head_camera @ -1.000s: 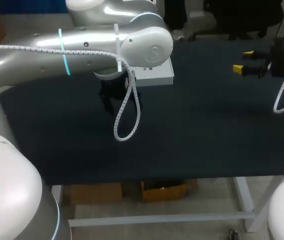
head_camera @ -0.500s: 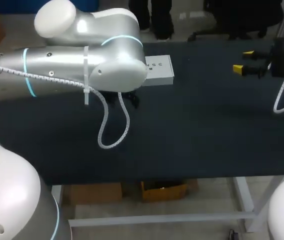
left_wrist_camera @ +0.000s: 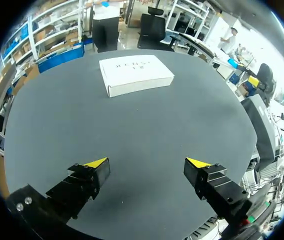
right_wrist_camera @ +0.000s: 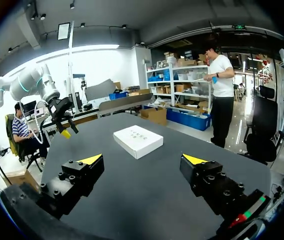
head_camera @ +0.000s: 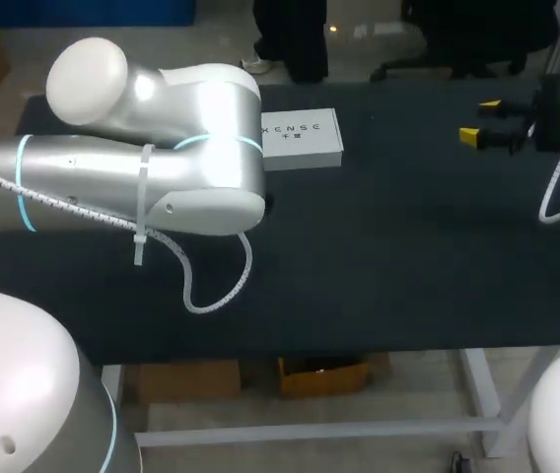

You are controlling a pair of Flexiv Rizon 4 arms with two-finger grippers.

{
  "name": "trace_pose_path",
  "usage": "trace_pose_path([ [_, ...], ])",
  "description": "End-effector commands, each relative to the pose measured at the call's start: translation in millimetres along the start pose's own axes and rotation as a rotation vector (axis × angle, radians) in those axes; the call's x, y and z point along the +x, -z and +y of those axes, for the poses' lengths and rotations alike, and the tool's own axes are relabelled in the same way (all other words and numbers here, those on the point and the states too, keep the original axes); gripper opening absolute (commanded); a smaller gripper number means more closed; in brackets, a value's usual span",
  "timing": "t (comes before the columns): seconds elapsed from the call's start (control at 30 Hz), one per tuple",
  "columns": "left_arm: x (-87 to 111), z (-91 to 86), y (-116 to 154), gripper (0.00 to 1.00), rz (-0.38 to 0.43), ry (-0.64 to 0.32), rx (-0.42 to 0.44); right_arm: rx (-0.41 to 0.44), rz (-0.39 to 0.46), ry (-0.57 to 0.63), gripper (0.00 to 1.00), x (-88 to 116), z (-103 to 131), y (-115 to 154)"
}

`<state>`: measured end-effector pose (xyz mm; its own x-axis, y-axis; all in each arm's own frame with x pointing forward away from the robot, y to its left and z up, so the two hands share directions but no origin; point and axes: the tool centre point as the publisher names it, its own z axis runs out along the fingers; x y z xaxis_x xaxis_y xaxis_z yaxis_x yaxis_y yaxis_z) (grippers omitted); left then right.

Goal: Assemble the packaging by folding the flat box into shape, placing the metal phone stand inside, and closing the box properly

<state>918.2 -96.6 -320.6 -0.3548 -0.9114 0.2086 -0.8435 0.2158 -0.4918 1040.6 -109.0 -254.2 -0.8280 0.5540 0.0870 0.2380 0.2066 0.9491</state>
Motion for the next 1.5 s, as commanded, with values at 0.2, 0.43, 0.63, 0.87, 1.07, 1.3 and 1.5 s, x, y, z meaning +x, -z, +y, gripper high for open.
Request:
trace_pose_path([
  [0.2,-3.5,-19.1,2,1.0,-0.019,-0.067,0.174,-0.003,0.002,0.001,1.0,0,0,1],
  [0.43,-6.4,-34.4,0,1.0,-0.021,-0.159,0.245,-0.003,0.002,0.001,1.0,0,0,1],
  [0.63,-10.1,-44.8,-1,1.0,-0.033,-0.234,0.275,-0.003,0.002,0.001,1.0,0,0,1],
  [0.87,-15.0,-53.6,-1,1.0,-0.085,-0.365,0.302,-0.003,0.002,0.001,1.0,0,0,1],
  [1.07,-19.2,-66.0,4,1.0,-0.097,-0.431,0.329,-0.003,0.002,0.001,1.0,0,0,1],
  [1.3,-23.6,-74.9,5,1.0,-0.086,-0.494,0.344,-0.003,0.002,0.001,1.0,0,0,1],
  [1.5,-28.7,-79.6,4,1.0,-0.078,-0.577,0.337,-0.003,0.002,0.001,1.0,0,0,1],
])
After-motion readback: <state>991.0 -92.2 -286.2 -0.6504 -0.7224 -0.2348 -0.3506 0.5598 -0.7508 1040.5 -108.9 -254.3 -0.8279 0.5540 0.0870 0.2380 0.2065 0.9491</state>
